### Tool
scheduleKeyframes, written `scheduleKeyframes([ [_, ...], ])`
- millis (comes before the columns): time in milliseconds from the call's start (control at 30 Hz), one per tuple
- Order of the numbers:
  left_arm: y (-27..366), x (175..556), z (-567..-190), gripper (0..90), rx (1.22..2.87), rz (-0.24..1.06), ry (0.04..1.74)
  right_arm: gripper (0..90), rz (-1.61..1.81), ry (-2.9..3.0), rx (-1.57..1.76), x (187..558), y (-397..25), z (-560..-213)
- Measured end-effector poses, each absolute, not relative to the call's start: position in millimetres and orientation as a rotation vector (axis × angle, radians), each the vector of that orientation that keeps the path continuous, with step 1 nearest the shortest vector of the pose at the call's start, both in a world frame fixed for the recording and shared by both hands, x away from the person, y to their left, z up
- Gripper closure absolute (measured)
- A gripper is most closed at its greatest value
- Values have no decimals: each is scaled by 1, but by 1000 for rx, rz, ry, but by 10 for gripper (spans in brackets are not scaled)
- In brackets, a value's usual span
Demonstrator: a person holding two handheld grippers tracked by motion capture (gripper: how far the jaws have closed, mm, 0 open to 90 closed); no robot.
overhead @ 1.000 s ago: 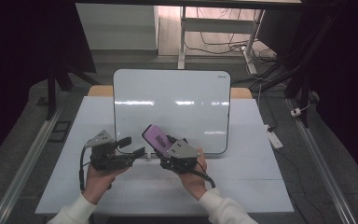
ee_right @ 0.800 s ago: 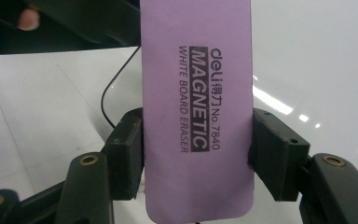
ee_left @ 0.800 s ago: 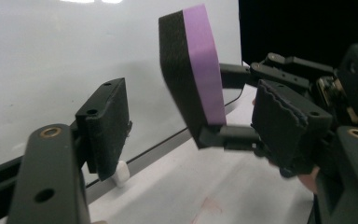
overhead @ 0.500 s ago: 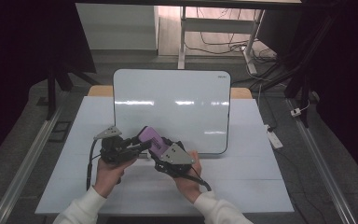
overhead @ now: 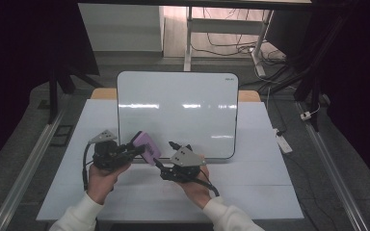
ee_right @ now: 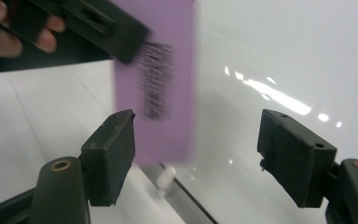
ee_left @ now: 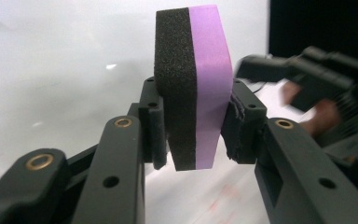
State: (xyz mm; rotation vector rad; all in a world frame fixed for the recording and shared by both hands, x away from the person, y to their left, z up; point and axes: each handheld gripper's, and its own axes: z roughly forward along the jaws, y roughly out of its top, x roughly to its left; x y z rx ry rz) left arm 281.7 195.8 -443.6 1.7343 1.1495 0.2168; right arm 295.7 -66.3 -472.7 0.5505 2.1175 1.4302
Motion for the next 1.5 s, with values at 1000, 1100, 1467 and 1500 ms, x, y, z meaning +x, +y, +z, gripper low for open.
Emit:
scheduleKeyframes([
  [1000,199,335,-436,620,1839,371,1458,263,1227,1933,825,277,-251,-465],
  [1100,195,336,-436,607,1838,387,1452,263,1217,1923,838,277,-253,-467],
  [1467,192,332,-444,468,1807,402,1427,267,1179,1915,847,281,-260,-469],
  [1500,193,329,-442,427,1794,404,1401,269,1176,1917,853,282,-261,-469],
])
